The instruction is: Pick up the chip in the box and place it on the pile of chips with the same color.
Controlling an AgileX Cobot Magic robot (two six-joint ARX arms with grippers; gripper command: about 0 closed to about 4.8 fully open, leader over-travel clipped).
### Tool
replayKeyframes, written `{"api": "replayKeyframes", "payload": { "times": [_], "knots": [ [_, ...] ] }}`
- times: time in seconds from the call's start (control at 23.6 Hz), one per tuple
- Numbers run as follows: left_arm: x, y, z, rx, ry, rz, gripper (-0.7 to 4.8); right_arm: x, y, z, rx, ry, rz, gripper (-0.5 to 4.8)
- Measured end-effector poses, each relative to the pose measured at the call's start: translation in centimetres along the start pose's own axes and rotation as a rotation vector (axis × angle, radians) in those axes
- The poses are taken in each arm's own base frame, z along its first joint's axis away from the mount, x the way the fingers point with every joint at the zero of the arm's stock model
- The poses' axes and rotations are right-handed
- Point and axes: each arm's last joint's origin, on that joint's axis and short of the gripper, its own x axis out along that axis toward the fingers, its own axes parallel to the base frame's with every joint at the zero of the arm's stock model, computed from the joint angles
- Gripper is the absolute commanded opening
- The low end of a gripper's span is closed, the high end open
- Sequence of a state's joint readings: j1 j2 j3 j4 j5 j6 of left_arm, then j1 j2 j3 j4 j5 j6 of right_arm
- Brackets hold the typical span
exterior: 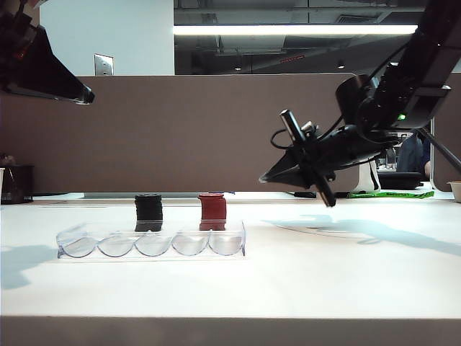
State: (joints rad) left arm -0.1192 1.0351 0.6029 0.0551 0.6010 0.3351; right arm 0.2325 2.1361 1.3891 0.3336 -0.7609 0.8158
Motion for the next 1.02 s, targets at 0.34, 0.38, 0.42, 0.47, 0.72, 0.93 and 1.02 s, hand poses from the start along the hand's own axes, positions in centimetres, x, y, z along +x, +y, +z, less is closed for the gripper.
{"api": "replayKeyframes", "payload": {
  "times": [0.34, 0.38, 0.42, 0.47, 0.72, 0.93, 1.02],
  "knots": [
    [0.0, 0.3, -0.1, -0.032, 0.026, 0.088, 0.48, -2.4, 4.2, 2.2, -0.557, -0.194, -0.036, -0.01],
    [0.0, 0.3, 0.0, -0.027, 0.019, 0.091, 0.47, -3.2, 5.2, 2.7, -0.633, -0.247, -0.092, -0.01],
    [0.0, 0.3, 0.1, -0.026, 0.014, 0.093, 0.47, -3.6, 5.8, 2.9, -0.676, -0.274, -0.124, -0.01],
    [0.0, 0.3, 0.2, -0.023, 0.006, 0.096, 0.48, -4.2, 6.6, 3.1, -0.719, -0.302, -0.164, -0.01],
    [-0.1, 0.6, 0.8, -0.059, -0.05, 0.136, 0.47, -8.8, 10.8, 3.1, -0.954, -0.463, -0.359, -0.01],
    [-0.5, 0.5, 1.2, -0.089, -0.071, 0.178, -0.03, -15.3, 9.0, 1.4, -0.964, -0.524, -0.415, -0.01],
    [-0.7, 0.5, 1.3, -0.097, -0.079, 0.178, -0.03, -17.5, 7.8, -0.1, -0.952, -0.533, -0.438, -0.01]
  ]
}}
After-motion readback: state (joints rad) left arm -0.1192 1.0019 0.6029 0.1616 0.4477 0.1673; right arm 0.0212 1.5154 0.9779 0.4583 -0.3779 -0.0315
